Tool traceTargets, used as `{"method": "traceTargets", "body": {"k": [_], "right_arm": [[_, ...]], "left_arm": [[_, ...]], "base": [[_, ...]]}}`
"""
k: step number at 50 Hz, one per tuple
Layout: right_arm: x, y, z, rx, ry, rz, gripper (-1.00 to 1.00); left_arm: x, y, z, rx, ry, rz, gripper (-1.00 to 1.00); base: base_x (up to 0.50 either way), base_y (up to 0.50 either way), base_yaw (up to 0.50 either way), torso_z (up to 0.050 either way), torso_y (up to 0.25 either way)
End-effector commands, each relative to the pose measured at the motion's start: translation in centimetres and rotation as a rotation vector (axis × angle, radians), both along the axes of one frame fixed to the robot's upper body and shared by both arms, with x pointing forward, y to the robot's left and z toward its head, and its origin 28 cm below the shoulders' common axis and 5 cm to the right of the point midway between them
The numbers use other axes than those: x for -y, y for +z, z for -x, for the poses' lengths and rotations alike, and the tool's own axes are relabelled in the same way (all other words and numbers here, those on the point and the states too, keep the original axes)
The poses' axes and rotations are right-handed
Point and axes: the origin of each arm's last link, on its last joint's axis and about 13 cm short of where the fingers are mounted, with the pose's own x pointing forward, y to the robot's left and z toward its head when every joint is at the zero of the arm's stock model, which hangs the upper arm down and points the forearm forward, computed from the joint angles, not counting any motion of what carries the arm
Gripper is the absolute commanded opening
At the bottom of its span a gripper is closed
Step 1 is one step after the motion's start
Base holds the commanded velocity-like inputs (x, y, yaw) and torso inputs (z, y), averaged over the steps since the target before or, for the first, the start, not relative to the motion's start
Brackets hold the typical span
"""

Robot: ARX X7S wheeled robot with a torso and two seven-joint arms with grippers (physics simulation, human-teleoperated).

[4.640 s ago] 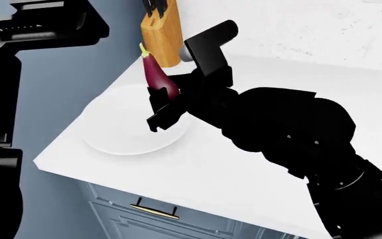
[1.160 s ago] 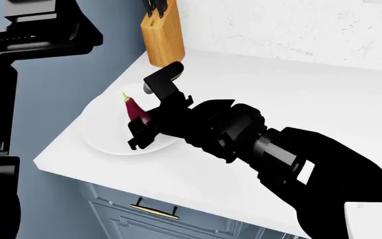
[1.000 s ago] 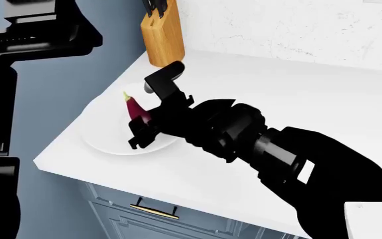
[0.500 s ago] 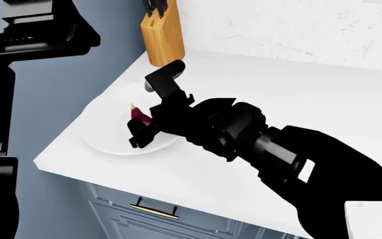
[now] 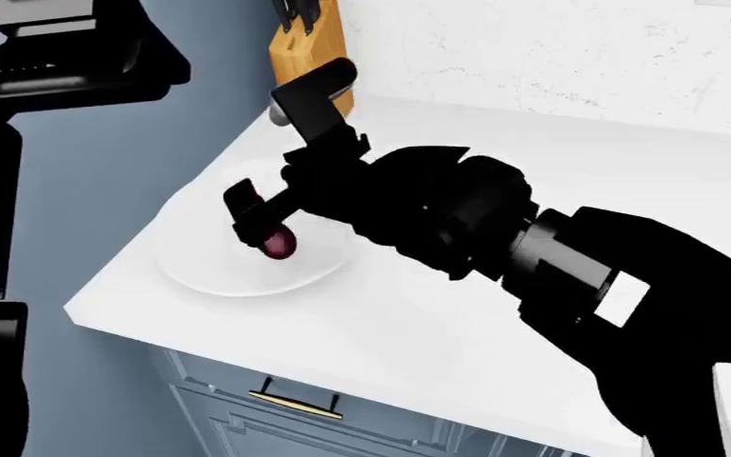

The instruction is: Pick the eggplant from the top rack in the oven and place it on the plate on the counter.

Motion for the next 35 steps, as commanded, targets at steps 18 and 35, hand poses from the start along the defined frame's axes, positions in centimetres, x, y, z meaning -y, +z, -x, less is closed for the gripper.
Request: {"method": "traceTargets", "body": {"k": [18,35], "right_arm": [[6.6,20.5,11.5,0.645,-0.1,-0.317,1.0],[11.4,18.1,19.8,0.796,-0.334,-0.238,1.0]], "left_arm": [[-0.2,0.6,0.6,0.02,0.006,-0.005,1.0],[-0.8,1.3,0.4,0.048,0.041,-0.004,1.0]], "base": [[0.0,0.0,0.0,0.0,0.0],[0.0,0.0,0.0,0.0,0.0]]}}
